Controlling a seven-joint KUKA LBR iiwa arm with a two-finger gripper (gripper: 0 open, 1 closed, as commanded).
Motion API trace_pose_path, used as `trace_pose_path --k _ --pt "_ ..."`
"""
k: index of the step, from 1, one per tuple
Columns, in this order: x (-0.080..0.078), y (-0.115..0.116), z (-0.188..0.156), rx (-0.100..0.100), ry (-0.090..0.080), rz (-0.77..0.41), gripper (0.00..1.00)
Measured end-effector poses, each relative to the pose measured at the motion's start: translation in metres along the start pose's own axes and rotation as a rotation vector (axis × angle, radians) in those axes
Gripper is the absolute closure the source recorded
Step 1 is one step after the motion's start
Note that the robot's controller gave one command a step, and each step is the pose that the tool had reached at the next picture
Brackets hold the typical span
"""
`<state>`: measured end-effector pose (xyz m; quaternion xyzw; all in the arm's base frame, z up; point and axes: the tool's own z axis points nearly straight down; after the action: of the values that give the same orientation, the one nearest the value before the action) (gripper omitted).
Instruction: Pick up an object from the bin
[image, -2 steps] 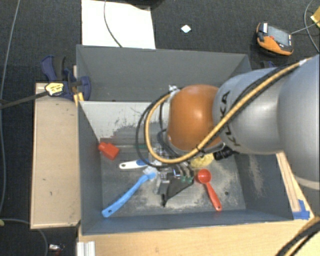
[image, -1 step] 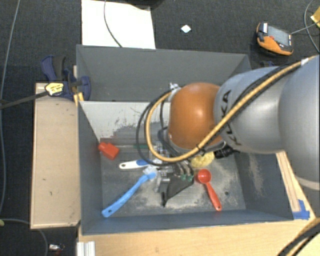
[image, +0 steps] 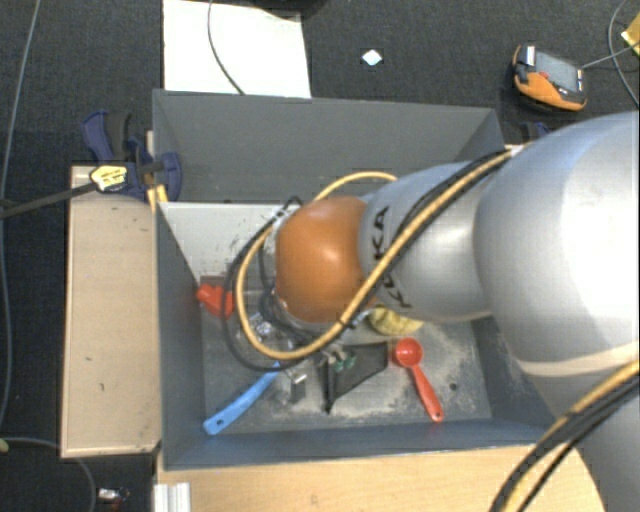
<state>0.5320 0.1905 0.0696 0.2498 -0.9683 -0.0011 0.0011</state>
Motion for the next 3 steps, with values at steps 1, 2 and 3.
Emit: trace_pose_path --k 1,2,3 --pt "-0.001 -0.115 -0.001 0.001 -0.001 0.462 0.00" --pt "0.030 -0.019 -0.001 -0.002 -0.005 0.080 0.00" --pt "-0.024 -0.072 -0.002 0.005 -0.008 0.126 0.00"
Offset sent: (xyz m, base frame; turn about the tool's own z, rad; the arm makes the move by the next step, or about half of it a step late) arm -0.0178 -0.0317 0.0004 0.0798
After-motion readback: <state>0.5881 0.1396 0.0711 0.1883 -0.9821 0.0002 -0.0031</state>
